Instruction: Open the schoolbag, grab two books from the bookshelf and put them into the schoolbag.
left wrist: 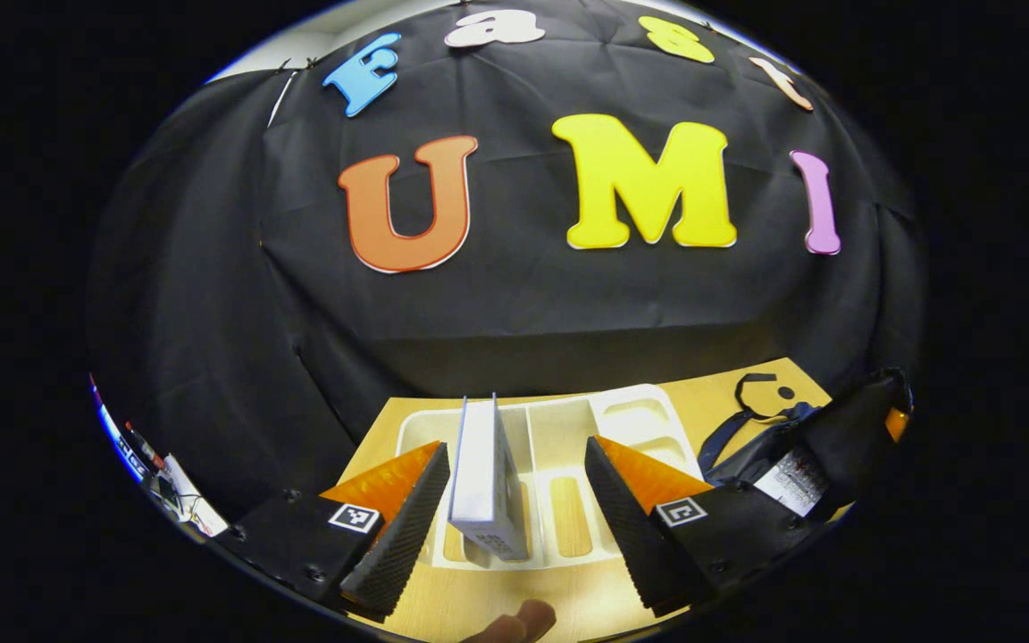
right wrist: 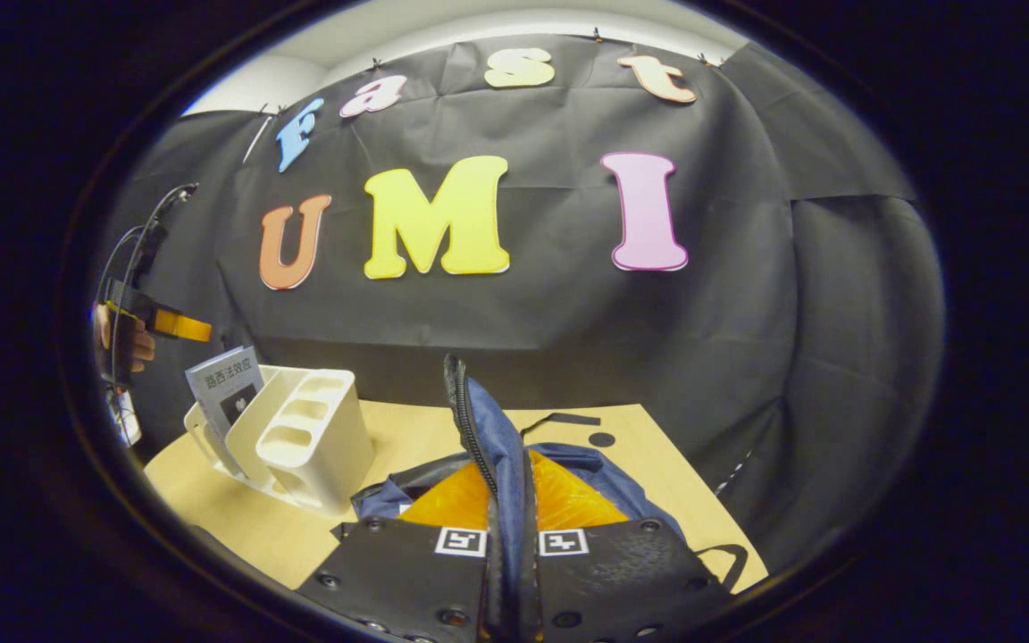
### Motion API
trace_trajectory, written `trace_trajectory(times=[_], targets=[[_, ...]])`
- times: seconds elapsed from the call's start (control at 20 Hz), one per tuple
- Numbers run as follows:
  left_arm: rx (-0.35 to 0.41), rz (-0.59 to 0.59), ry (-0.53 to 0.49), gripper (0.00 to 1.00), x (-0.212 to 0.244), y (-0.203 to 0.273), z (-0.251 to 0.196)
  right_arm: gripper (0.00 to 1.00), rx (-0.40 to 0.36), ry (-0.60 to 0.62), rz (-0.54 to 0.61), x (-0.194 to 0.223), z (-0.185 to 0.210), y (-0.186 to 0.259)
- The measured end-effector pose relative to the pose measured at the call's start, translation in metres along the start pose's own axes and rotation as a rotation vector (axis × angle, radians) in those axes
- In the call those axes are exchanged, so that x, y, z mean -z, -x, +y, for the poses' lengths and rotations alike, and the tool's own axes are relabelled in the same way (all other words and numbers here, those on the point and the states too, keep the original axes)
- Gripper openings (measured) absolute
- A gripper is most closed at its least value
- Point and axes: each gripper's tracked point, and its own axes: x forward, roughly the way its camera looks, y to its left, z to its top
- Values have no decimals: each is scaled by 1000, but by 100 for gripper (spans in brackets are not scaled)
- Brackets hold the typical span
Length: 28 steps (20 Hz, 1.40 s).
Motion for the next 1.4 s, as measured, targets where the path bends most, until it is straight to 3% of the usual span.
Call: trace_trajectory(times=[0.25,0.4,0.55,0.65,0.8,1.05,1.25,1.4], targets=[[62,206,102,96,15,-53,4,7,6,-13,-7,0,-14,2],[13,298,29,95,25,-80,20,7,0,4,-20,0,-16,6],[21,396,-20,92,38,-94,12,6,-7,9,-17,5,-15,5],[-42,413,-56,90,40,-102,21,7,-9,17,-18,7,-12,5],[-54,459,-76,88,51,-107,21,7,-13,32,-26,9,-12,7],[-25,535,-23,62,71,-106,20,7,-34,-7,-33,13,-17,8],[37,540,44,51,77,-102,6,7,-39,-10,-22,17,-18,5],[57,532,34,45,78,-98,6,7,-40,-6,-30,18,-15,9]])
